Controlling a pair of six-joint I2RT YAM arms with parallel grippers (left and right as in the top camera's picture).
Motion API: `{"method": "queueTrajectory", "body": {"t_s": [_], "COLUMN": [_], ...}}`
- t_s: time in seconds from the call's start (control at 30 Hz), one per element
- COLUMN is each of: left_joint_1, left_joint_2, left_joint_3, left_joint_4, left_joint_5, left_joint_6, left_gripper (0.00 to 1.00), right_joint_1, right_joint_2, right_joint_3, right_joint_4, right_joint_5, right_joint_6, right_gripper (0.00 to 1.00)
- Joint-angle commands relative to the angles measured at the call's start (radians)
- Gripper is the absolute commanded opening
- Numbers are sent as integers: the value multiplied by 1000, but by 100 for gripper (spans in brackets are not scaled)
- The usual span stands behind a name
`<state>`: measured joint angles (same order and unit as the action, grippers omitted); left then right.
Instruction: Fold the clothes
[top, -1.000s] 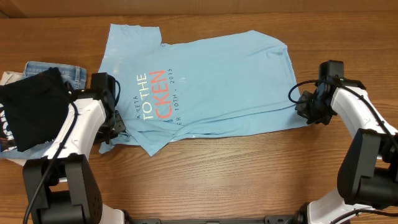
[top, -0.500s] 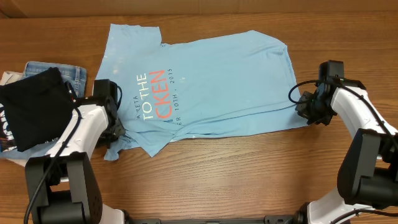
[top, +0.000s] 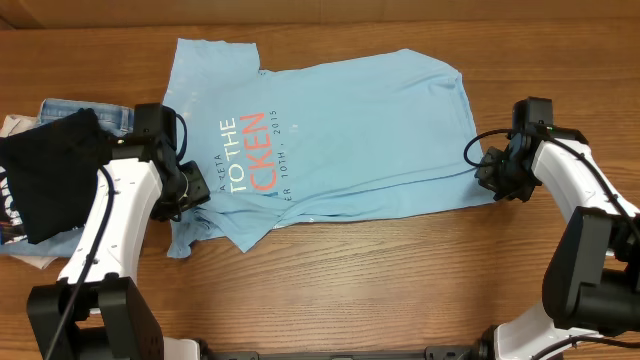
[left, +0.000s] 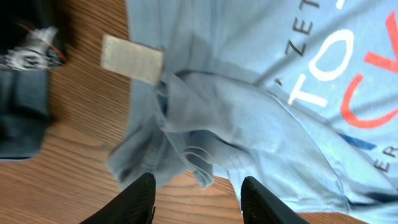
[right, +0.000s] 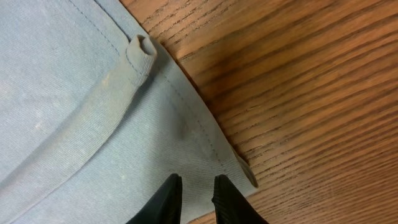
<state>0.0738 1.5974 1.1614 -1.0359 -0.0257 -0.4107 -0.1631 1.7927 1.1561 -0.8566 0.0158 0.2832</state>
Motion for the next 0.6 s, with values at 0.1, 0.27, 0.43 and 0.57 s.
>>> {"method": "queueTrajectory", "body": {"t_s": [0.1, 0.27, 0.43, 0.57], "left_joint_1": [4, 4, 4, 4], "left_joint_2": [17, 18, 19, 19], "left_joint_3": [-76, -132, -185, -225], "left_joint_4": [23, 93, 193, 285], "left_joint_5": [64, 67, 37, 66], "left_joint_6": [21, 22, 22, 23], "left_gripper": [48, 49, 49, 38], "right_joint_1": [-1, -1, -1, -1], "right_joint_2": [-1, -1, -1, -1], "right_joint_3": [-5, -5, -5, -5], "right_joint_4": [-10, -10, -9, -8], "right_joint_5": [12, 11, 11, 4], "right_joint_6": [-2, 1, 1, 1], "right_gripper": [24, 24, 24, 24]}}
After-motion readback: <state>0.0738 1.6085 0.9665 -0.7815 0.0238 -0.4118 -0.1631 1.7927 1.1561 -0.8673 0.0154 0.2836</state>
